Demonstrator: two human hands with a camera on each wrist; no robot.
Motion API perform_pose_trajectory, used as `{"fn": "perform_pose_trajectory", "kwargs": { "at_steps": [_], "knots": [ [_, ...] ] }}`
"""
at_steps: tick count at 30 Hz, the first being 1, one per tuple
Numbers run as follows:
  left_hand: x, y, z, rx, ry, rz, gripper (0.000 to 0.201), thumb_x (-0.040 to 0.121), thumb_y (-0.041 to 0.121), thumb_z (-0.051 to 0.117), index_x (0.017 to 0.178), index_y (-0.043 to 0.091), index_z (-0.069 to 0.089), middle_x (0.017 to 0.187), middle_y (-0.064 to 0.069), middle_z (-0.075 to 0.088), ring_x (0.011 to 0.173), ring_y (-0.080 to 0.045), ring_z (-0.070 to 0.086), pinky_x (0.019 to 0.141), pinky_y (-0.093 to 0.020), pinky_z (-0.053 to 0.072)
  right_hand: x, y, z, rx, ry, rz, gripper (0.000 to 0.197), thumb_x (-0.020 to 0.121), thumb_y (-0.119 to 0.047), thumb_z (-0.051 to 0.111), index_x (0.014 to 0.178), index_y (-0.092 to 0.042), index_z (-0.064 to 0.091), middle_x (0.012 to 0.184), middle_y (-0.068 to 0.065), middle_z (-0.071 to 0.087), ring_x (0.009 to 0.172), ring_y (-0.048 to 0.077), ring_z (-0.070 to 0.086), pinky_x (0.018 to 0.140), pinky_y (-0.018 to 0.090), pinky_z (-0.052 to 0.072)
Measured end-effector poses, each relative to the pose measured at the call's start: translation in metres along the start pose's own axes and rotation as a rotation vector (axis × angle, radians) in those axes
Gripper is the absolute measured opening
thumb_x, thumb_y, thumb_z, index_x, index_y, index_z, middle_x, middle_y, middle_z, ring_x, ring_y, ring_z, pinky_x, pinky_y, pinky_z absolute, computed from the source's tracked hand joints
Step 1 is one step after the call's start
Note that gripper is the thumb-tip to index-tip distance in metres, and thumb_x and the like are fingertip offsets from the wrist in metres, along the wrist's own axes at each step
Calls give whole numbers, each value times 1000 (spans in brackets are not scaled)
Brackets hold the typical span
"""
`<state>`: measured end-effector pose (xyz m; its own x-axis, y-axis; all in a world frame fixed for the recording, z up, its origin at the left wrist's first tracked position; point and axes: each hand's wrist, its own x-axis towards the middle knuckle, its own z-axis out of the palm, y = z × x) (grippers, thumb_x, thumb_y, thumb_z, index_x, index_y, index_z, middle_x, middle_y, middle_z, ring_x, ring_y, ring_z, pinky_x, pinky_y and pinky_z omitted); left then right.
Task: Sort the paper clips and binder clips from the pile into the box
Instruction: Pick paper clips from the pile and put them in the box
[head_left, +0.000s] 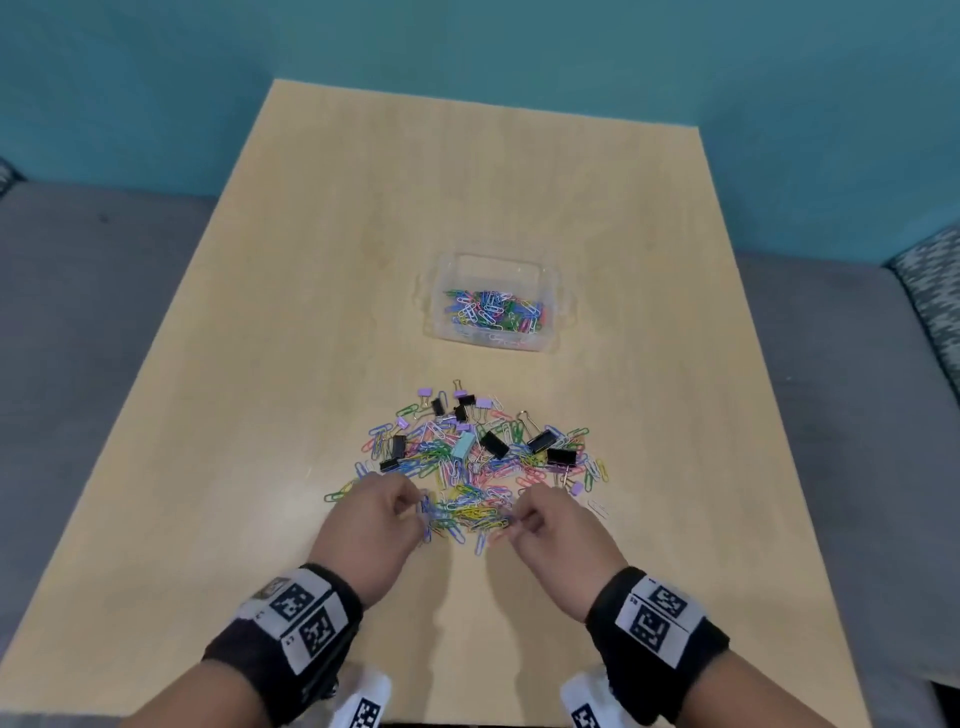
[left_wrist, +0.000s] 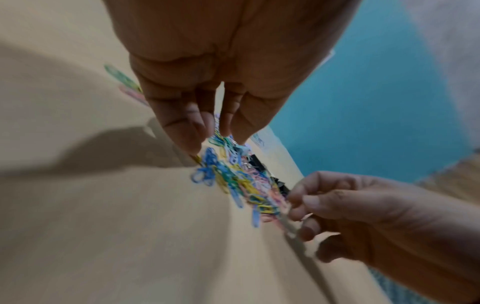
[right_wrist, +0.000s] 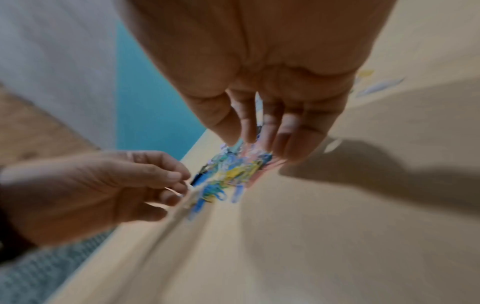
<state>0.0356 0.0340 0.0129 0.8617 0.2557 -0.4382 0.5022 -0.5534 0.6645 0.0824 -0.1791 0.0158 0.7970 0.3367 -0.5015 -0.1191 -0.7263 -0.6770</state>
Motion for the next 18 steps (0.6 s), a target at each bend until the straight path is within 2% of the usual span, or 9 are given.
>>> {"fn": "perform_pose_trajectory", "kwargs": {
  "at_steps": [2,4,7,9,12,15,18],
  "knots": [
    [-4,-8,-3,148,30,12,28,76,26,69,102,27,59,97,4,51,77,-10,55,70,-25,40,-6,8,-1,-255,90,-23,30,86,-30,59,115,-28,53,109,-3,49,101,17,46,84,29,40],
    [-6,-10,5,174,6,59,51,75,30,71,122,28,53,109,2,45,90,-18,55,79,-27,42,-6,10,3,-369,95,-37,51,84,-33,57,133,-30,41,121,-3,41,111,20,36,92,30,37],
    [-5,-2,23,323,6,214,67,77,32,68,138,29,39,120,1,40,112,-22,43,92,-30,40,3,3,17,-520,123,-130,60,81,-37,58,136,-30,35,129,-2,38,113,23,31,95,33,37],
    [-1,7,32,417,8,265,68,80,30,65,141,29,34,128,0,37,118,-25,35,97,-33,38,10,-4,24,-602,138,-179,60,81,-38,61,135,-26,38,130,2,39,116,27,34,95,38,40],
    [6,13,40,456,19,303,57,82,21,61,135,28,42,127,-3,40,114,-26,34,95,-35,38,17,-9,31,-618,151,-220,50,83,-29,61,130,-22,44,124,5,44,113,30,38,91,41,43],
    [13,13,41,455,29,326,33,81,11,55,112,23,58,109,-4,44,100,-26,40,84,-36,41,19,-13,31,-629,125,-250,35,86,-14,53,120,-18,48,121,7,44,109,29,36,89,37,40],
    [17,9,40,470,19,341,22,76,3,55,92,16,62,98,-7,48,88,-30,47,71,-38,43,17,-16,27,-643,72,-253,34,84,-1,46,114,-15,47,121,9,42,107,30,35,82,33,33]
  ]
}}
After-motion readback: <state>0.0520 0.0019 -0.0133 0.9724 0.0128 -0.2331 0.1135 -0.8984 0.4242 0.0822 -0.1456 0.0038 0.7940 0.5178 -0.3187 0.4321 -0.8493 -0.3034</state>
